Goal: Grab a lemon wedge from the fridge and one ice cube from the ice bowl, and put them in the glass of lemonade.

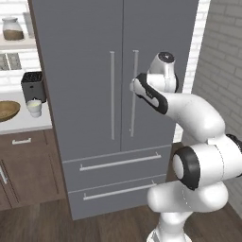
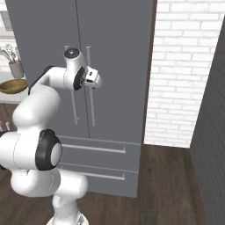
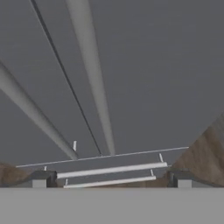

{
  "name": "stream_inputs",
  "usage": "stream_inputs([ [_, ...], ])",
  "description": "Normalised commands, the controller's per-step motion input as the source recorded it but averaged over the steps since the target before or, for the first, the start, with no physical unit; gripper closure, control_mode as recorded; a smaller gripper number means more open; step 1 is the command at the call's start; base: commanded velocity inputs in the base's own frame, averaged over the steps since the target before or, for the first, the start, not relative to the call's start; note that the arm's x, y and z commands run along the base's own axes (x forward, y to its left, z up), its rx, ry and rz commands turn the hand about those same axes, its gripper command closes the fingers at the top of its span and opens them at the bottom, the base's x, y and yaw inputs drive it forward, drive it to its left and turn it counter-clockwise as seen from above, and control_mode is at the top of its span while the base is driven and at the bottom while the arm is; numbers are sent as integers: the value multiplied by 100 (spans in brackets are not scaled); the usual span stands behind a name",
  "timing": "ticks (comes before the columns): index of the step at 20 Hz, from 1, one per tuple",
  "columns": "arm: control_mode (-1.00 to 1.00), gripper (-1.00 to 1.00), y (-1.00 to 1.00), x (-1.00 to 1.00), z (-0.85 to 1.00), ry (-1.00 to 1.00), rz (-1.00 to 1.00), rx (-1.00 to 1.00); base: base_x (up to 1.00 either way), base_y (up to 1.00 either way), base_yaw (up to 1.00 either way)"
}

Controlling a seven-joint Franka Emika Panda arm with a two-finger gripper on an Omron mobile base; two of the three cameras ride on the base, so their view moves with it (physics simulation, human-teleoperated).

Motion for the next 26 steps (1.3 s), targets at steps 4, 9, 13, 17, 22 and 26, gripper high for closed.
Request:
stream_inputs([
  [4,-100,-100,10,0,0,-11,0,0,0,0,0],
  [9,-100,-100,22,17,0,-14,0,0,0,0,0],
  [13,-100,-100,1,43,-1,-6,0,0,0,0,0],
  [17,-100,-100,-10,4,0,0,1,0,0,0,0],
  [22,-100,-100,-2,1,-4,2,2,-8,0,0,0],
  [26,-100,-100,0,6,-22,6,5,-17,0,0,0],
])
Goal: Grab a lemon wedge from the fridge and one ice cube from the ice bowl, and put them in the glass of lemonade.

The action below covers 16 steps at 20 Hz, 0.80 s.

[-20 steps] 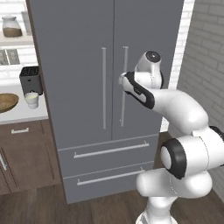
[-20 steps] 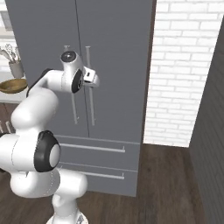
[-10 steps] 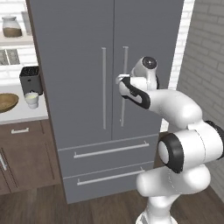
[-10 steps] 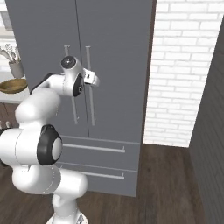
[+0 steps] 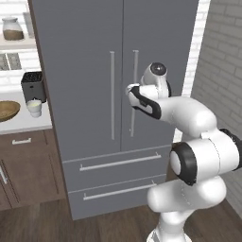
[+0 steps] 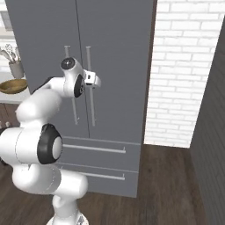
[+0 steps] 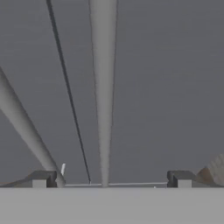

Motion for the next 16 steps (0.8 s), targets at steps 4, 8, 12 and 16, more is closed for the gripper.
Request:
stream_inputs([
  [4,-100,-100,0,26,-15,0,5,-3,0,0,0],
  [8,-100,-100,0,56,-13,0,1,0,0,0,0],
  [12,-100,-100,0,43,-14,0,1,0,0,0,0],
  [16,-100,-100,0,35,-17,0,0,0,0,0,0],
])
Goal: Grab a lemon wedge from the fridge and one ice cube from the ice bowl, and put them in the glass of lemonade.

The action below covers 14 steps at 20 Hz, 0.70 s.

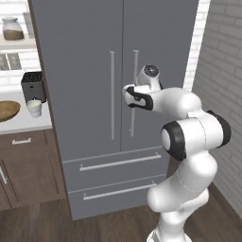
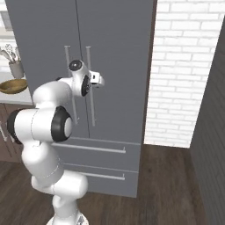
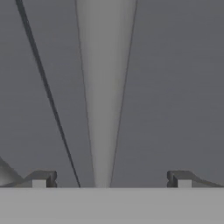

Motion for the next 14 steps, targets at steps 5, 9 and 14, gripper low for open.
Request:
stream_inputs([
  [5,-100,-100,0,34,-18,0,0,0,0,0,0],
  [9,-100,-100,0,30,-22,0,0,0,0,0,0],
  [14,-100,-100,7,20,-14,0,0,0,0,0,0],
])
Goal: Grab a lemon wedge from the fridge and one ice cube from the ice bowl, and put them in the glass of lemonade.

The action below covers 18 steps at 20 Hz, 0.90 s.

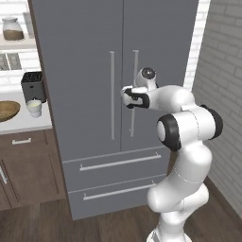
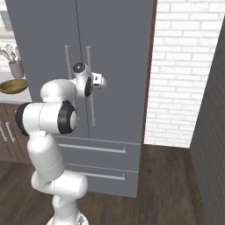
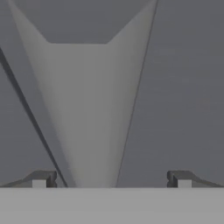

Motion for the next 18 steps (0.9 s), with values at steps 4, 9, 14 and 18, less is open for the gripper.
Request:
stream_inputs([
  [4,-100,-100,6,21,-17,-2,0,0,0,0,0],
  [9,-100,100,14,28,-25,-5,0,0,0,0,0],
  [14,-100,100,6,10,-1,0,0,0,0,0,0],
  [18,-100,100,0,23,0,1,0,-4,0,0,0],
])
